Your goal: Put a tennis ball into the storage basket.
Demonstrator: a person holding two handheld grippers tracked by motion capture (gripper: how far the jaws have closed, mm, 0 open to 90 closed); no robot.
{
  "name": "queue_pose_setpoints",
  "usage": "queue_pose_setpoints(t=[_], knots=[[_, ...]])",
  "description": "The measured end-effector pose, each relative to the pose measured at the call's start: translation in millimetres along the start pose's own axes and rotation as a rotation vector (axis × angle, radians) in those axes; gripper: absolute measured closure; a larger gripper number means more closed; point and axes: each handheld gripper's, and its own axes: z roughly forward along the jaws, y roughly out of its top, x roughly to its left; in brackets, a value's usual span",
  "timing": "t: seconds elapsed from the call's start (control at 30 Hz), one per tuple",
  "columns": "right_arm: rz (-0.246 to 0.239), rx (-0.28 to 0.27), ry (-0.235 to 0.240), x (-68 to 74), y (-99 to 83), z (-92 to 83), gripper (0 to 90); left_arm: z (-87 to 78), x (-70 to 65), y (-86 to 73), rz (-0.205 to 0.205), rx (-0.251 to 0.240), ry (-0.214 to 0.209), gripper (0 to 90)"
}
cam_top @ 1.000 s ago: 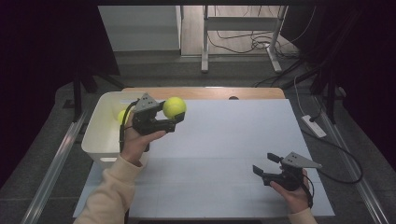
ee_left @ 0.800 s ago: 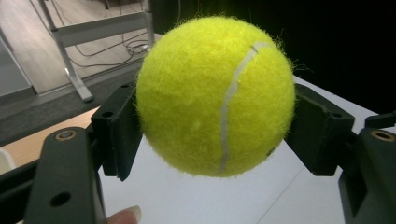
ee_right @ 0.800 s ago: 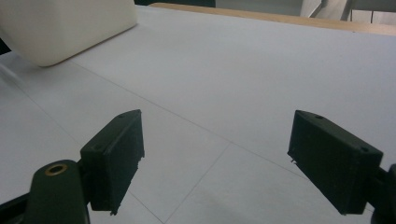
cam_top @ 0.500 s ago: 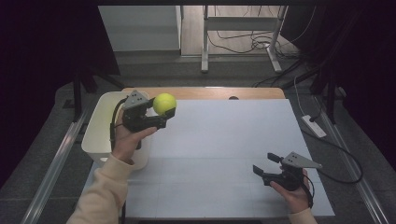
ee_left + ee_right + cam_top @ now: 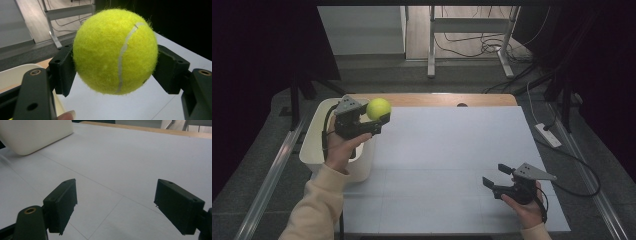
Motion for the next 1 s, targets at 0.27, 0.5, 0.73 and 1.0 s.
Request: queue_pose_setpoints(t=[0.27, 0.5, 0.73, 1.0], knots=[[0.001, -0.002, 0.001, 0.1, 0.2, 0.2, 18.1, -5.4, 16.9, -4.0, -0.034, 0.011, 0.046, 26.9], [-0.003, 0.0, 0.002, 0.7, 0.3, 0.5, 18.2, -10.8, 26.3, -7.2, -0.047, 0.027, 0.087, 26.9], [-0.001, -0.002, 0.004, 0.6, 0.3, 0.6, 18.1, -15.3, 36.2, -10.4, -0.052, 0.044, 0.13, 26.9], [-0.002, -0.002, 0.004, 0.8, 0.4, 0.9, 18.1, -19.9, 46.7, -13.7, -0.066, 0.062, 0.163, 26.9]])
